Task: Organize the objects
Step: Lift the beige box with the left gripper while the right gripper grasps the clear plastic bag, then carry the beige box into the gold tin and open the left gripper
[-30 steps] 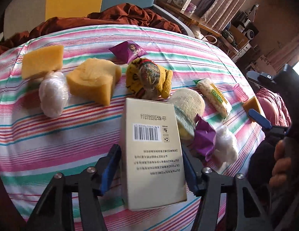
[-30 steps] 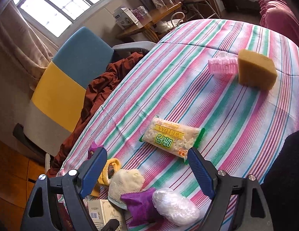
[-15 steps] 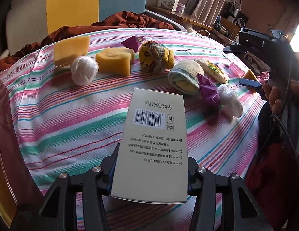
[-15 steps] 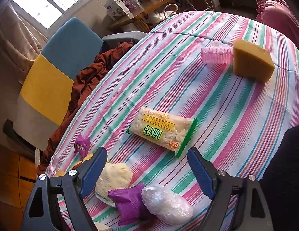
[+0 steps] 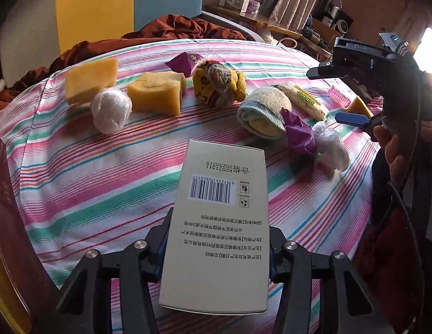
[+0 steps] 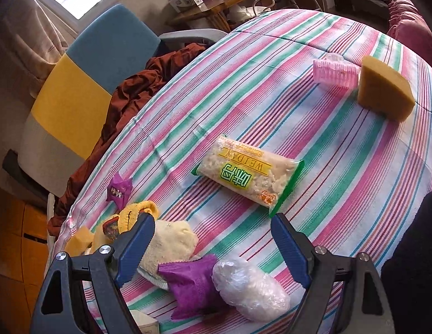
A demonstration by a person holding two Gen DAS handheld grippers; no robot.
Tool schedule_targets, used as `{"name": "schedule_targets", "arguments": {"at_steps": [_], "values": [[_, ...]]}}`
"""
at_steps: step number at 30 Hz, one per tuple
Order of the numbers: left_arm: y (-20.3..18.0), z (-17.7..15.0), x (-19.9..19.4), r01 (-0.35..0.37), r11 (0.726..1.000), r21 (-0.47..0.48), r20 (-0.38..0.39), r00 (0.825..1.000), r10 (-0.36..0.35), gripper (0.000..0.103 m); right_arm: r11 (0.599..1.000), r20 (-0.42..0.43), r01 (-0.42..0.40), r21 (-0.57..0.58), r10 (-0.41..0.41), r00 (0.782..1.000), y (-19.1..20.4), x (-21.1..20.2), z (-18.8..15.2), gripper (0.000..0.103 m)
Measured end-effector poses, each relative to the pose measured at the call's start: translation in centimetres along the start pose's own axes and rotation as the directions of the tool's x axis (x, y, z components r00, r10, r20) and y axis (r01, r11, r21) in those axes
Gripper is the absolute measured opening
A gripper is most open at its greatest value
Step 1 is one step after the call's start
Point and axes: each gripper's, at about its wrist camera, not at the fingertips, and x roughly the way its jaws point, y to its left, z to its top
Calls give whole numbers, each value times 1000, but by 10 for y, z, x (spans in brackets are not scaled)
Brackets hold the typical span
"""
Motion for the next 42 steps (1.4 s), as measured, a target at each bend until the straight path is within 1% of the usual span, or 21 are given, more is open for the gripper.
{"name": "schedule_targets", "arguments": {"at_steps": [4, 6, 8, 9, 10, 11, 13, 14, 17, 19, 20, 21, 22, 23, 24, 27, 29, 31, 37, 40, 42], "values": [[-1, -7, -4, -15, 1000, 4, 14, 1000, 15, 52, 998, -72, -11, -58, 6, 997, 12, 6, -10, 87], [0, -12, -8, -20, 1000, 10, 20, 1000, 20, 52, 993, -105, 9, -118, -21, 994, 18, 3, -16, 87], [3, -18, -11, -23, 1000, 15, 26, 999, 23, 52, 981, -121, 43, -190, -67, 990, 21, -3, -18, 87], [4, -22, -12, -21, 1000, 15, 26, 999, 20, 52, 973, -128, 58, -222, -88, 988, 22, -6, -18, 83], [6, -24, -13, -15, 1000, 12, 33, 999, 15, 52, 965, -133, 75, -251, -111, 985, 22, -10, -18, 75], [8, -26, -14, -11, 1000, 5, 37, 999, 11, 52, 955, -138, 100, -280, -143, 980, 22, -12, -17, 71], [10, -27, -15, -5, 1000, -6, 37, 999, 6, 52, 922, -175, 145, -358, -219, 960, 22, -9, -18, 64], [10, -27, -15, -3, 1000, -12, 37, 999, 3, 52, 906, -191, 157, -393, -247, 950, 22, -6, -20, 63], [12, -28, -16, 4, 1000, -22, 40, 999, -3, 52, 880, -240, 150, -451, -281, 929, 22, 4, -30, 58], [11, -29, -16, 0, 1000, -17, 46, 999, 1, 52, 864, -247, 166, -476, -312, 917, 24, 13, -33, 48], [11, -30, -16, -5, 1000, -12, 48, 999, 6, 52, 852, -242, 182, -491, -334, 911, 25, 17, -35, 46], [10, -31, -17, -10, 1000, -7, 49, 999, 11, 52, 842, -243, 195, -503, -355, 903, 26, 22, -36, 38], [9, -31, -17, -13, 1000, -4, 51, 999, 13, 52, 835, -243, 199, -512, -363, 900, 27, 23, -37, 38], [9, -32, -18, -15, 1000, -3, 53, 998, 15, 52, 830, -229, 201, -520, -362, 904, 28, 21, -38, 37], [9, -32, -17, -17, 1000, -3, 55, 998, 17, 52, 836, -220, 200, -511, -352, 910, 27, 18, -37, 36], [10, -33, -21, -16, 1000, -16, 57, 998, 17, 51, 875, -196, 207, -438, -318, 928, 16, 8, -28, 36], [11, -36, -24, -8, 1000, -28, 59, 998, 9, 51, 886, -182, 208, -414, -305, 935, 13, 3, -26, 36], [11, -38, -29, 0, 999, -34, 69, 998, 2, 51, 888, -183, 209, -411, -304, 935, 12, 3, -25, 36], [11, -42, -59, 2, 999, -44, 128, 992, 4, 51, 894, -178, 201, -402, -291, 940, 15, 1, -24, 36], [17, -43, -83, -1, 998, -61, 175, 985, 12, 51, 899, -171, 193, -394, -278, 945, 18, 0, -25, 36], [26, -44, -100, -15, 996, -86, 205, 978, 32, 51, 900, -168, 190, -393, -273, 947, 22, 3, -24, 36]]}}
